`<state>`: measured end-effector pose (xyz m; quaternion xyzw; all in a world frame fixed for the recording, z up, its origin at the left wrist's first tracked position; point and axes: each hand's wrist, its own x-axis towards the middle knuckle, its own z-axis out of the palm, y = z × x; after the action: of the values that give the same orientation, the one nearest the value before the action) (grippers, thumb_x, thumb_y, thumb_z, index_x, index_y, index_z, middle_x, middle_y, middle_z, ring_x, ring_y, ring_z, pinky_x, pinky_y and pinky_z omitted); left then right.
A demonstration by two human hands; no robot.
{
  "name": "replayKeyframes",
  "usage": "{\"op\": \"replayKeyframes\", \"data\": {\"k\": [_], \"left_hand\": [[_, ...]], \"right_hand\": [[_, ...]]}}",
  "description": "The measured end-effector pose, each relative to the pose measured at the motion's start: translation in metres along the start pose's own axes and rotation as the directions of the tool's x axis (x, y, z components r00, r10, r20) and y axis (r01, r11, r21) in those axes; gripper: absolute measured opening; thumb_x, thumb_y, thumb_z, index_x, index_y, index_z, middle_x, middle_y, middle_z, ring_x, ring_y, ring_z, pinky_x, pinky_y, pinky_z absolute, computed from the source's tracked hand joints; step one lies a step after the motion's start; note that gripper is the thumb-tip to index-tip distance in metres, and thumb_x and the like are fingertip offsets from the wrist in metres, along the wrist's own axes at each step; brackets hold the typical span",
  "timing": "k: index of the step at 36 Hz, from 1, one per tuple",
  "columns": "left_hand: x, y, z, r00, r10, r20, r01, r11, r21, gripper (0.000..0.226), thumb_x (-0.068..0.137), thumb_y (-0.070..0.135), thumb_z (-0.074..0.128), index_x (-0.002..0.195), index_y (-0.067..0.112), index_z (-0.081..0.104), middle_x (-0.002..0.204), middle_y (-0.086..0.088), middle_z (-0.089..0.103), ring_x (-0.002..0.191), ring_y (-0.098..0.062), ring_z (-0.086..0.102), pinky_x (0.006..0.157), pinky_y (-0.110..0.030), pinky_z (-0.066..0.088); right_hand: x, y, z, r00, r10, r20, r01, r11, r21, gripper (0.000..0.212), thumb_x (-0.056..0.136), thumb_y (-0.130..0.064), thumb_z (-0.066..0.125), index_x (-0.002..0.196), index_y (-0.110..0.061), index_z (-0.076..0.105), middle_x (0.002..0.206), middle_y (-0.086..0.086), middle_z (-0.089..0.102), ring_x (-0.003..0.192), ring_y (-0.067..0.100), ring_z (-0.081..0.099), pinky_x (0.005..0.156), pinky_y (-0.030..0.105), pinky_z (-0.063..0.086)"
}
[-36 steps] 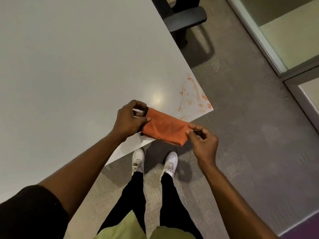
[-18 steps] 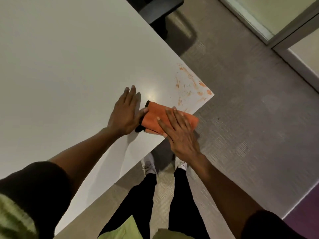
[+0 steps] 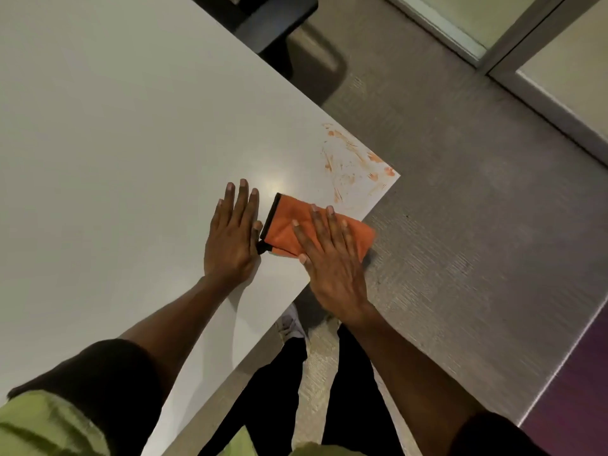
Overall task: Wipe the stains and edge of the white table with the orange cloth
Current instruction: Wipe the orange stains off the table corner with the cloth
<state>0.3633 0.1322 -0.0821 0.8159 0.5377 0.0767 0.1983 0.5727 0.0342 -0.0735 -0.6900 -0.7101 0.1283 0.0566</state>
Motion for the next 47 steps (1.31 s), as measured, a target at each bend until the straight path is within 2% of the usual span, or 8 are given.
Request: {"op": "replayKeyframes", "data": {"k": [3,9,15,20,25,30,40,47], "left_hand": [[-0.002,0.002,0.001,1.0,-0.009,-0.014,0.01,1.0,0.016,0.062,0.121,0.034,0.022,0.18,0.017,0.016,0.19,-0.004,0.005,0.177,-0.026,-0.002,0.142,-0.05,0.01],[-0.002,0.002,0.006,0.999,-0.047,-0.01,0.047,0.998,0.036,0.062,0.121,0.035,0.021,0.18,0.02,0.011,0.19,0.002,0.0,0.176,-0.019,-0.006,0.143,-0.047,0.007],[-0.001,0.0,0.006,0.999,-0.042,-0.013,0.042,0.998,0.036,0.062,0.12,0.034,0.022,0.18,0.019,0.013,0.19,0.0,0.003,0.177,-0.021,-0.003,0.143,-0.047,0.007],[0.0,0.0,0.004,0.999,-0.044,-0.011,0.044,0.998,0.033,0.062,0.12,0.034,0.023,0.18,0.018,0.015,0.19,-0.001,0.005,0.177,-0.021,-0.003,0.143,-0.047,0.008],[0.0,0.002,0.002,0.998,-0.063,0.03,0.06,0.994,0.092,0.069,0.119,0.05,0.021,0.179,0.017,0.014,0.19,-0.001,0.0,0.177,-0.02,-0.006,0.142,-0.038,-0.002],[0.001,0.002,0.001,0.996,-0.073,0.047,0.067,0.992,0.107,0.072,0.119,0.053,0.027,0.18,0.018,0.011,0.19,-0.001,-0.003,0.176,-0.02,-0.008,0.142,-0.037,-0.004],[0.002,-0.001,0.003,0.998,-0.059,0.032,0.057,0.996,0.063,0.07,0.118,0.049,0.025,0.18,0.018,0.013,0.19,0.0,0.0,0.177,-0.021,-0.005,0.143,-0.046,0.007],[0.001,-0.002,0.007,0.998,-0.063,0.024,0.06,0.992,0.11,0.072,0.118,0.049,0.031,0.18,0.019,0.011,0.19,0.002,-0.005,0.176,-0.019,-0.007,0.142,-0.038,-0.003]], "right_hand": [[0.006,-0.001,0.004,0.999,0.036,0.012,-0.036,0.999,-0.021,0.072,0.114,-0.041,0.045,0.173,-0.031,0.005,0.182,0.008,-0.001,0.168,0.036,-0.007,0.135,0.051,-0.005],[0.055,0.009,0.001,0.989,0.144,-0.039,-0.146,0.987,-0.067,0.079,0.11,-0.026,0.049,0.173,-0.027,0.0,0.182,0.012,-0.004,0.168,0.039,-0.006,0.135,0.056,0.008],[0.026,-0.01,0.008,0.988,0.154,-0.005,-0.154,0.987,-0.054,0.072,0.113,-0.04,0.034,0.173,-0.025,-0.004,0.181,0.013,-0.005,0.168,0.039,-0.005,0.136,0.056,0.007],[0.006,-0.016,0.007,0.984,0.177,-0.034,-0.179,0.982,-0.059,0.08,0.11,-0.025,0.05,0.173,-0.028,0.001,0.182,0.009,-0.002,0.168,0.035,-0.002,0.135,0.053,0.015],[0.056,0.002,-0.006,0.978,0.208,-0.018,-0.209,0.977,-0.041,0.072,0.108,-0.022,0.029,0.173,-0.026,-0.003,0.181,0.013,-0.007,0.168,0.038,-0.006,0.136,0.056,0.01],[0.087,0.013,-0.01,0.97,0.236,-0.05,-0.239,0.969,-0.06,0.064,0.116,-0.034,0.033,0.173,-0.023,0.004,0.182,0.014,0.001,0.168,0.039,0.001,0.134,0.057,0.014],[0.017,-0.023,0.009,0.973,0.229,-0.033,-0.231,0.971,-0.059,0.084,0.108,-0.013,0.055,0.173,-0.025,0.004,0.182,0.012,0.0,0.168,0.037,0.0,0.134,0.056,0.021],[0.093,0.002,-0.005,0.96,0.28,0.012,-0.278,0.957,-0.085,0.079,0.107,-0.037,0.041,0.173,-0.024,-0.001,0.182,0.013,-0.003,0.168,0.041,0.0,0.134,0.058,0.015]]}}
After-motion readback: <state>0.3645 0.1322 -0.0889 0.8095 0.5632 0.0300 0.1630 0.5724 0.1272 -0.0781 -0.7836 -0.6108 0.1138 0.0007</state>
